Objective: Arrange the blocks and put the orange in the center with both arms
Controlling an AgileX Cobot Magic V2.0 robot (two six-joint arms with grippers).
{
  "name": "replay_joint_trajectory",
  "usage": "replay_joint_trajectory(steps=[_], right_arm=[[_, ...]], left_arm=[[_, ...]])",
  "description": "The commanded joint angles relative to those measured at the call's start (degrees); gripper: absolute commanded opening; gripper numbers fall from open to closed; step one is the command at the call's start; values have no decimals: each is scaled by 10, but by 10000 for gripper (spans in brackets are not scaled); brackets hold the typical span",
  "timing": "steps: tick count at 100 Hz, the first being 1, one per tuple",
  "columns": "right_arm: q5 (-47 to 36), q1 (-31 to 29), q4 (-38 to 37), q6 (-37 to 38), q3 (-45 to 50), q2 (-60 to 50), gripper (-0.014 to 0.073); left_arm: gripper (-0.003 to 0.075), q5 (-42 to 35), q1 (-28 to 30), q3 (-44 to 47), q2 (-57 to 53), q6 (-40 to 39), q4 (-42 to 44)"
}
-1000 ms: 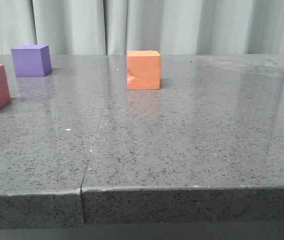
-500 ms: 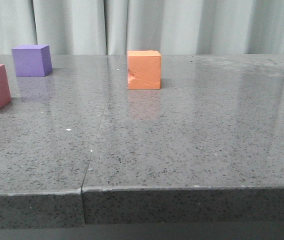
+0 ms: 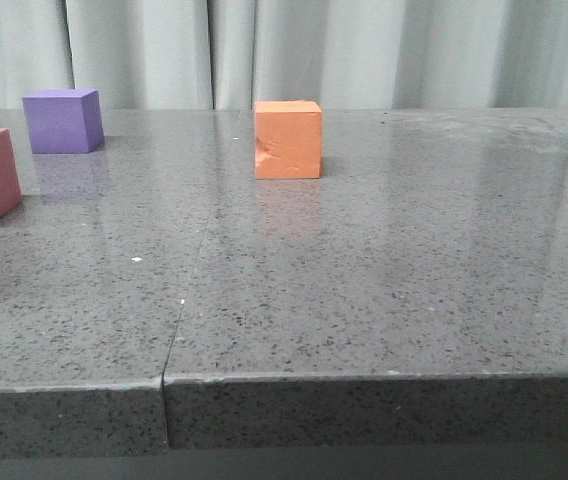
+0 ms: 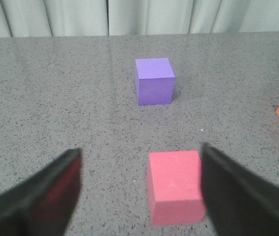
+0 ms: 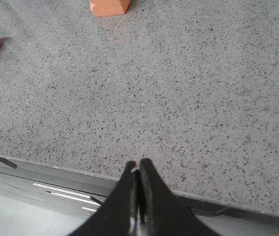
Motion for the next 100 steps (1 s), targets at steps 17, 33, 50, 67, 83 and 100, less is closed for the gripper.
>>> replay_joint_trajectory(steps=[17, 33, 50, 67, 83, 100], right_arm=[[-37, 0, -7, -5, -14, 4, -69], [-37, 0, -7, -5, -14, 4, -69], [-37, 0, -7, -5, -14, 4, -69], [-37, 0, -7, -5, -14, 4, -69], [-37, 0, -7, -5, -14, 4, -69], [-37, 0, -7, -5, -14, 4, -69]], left_arm=[[659, -27, -5, -93, 85, 3, -4], [659, 34, -23, -168, 152, 63, -8], [659, 106, -56, -254, 233, 161, -18], [659, 182, -97, -346, 319, 275, -31], [659, 210, -131, -417, 379, 360, -65], [659, 256, -169, -487, 440, 460, -69]])
